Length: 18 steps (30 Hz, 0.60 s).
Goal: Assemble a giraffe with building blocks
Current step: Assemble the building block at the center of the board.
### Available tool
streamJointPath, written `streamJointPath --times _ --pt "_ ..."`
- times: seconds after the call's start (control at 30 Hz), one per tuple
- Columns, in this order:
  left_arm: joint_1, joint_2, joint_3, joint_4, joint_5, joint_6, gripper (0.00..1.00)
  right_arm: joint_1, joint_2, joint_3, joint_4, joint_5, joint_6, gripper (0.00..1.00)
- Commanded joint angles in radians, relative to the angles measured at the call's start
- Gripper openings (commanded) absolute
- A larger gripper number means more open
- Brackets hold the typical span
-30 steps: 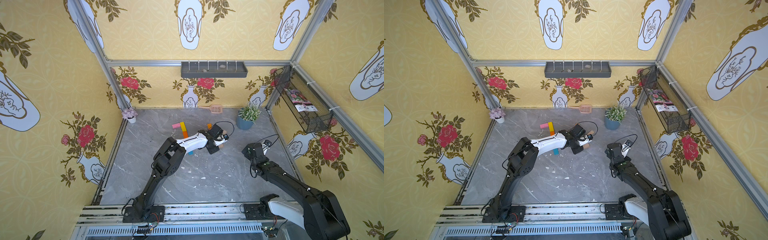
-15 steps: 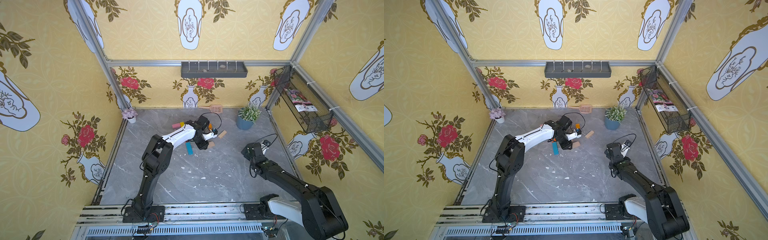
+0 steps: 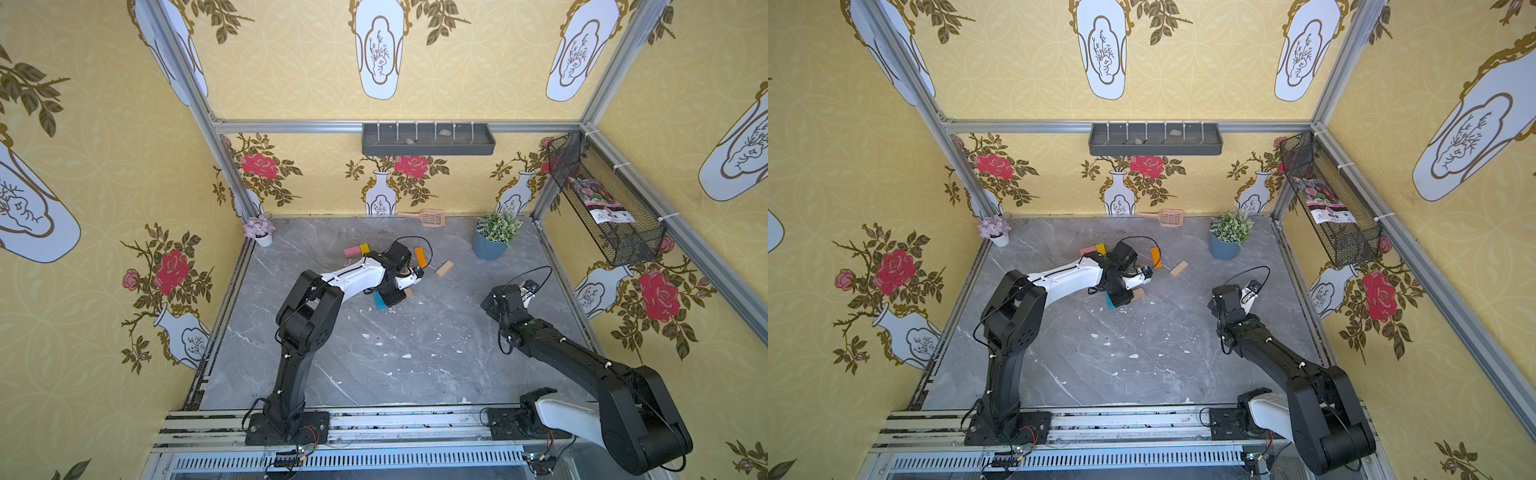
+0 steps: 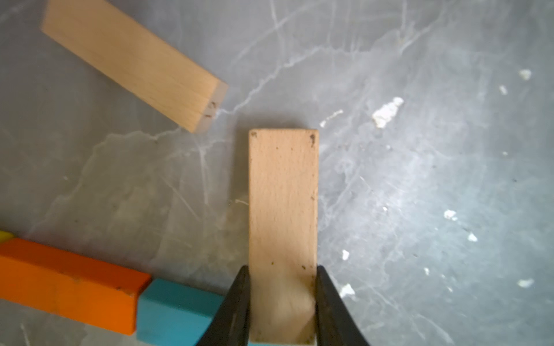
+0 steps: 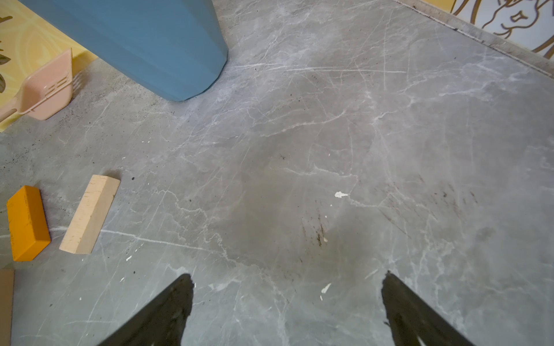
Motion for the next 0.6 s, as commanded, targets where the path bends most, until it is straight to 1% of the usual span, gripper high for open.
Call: streamJointPath --times 0.0,0.17,0.4,0.57 --pt "0.000 0.012 -0.005 0.084 -0.057 -0.019 0.11 -0.001 0.000 0.007 0.035 0.000 -0.004 0.98" --pt "-0.001 0.014 -0.024 0.106 -0.037 -0.005 0.11 -0.001 0.001 0.007 0.037 0.000 -0.004 0.98" --pt "0.000 -0.022 -0.090 0.100 0.049 0.047 0.12 -0.002 0.004 0.008 0.040 -0.005 -0.008 0.97" --pt "0.006 -0.018 -0.085 0.080 0.084 0.056 0.12 -0.002 0.008 0.010 0.042 -0.009 -0.008 0.98"
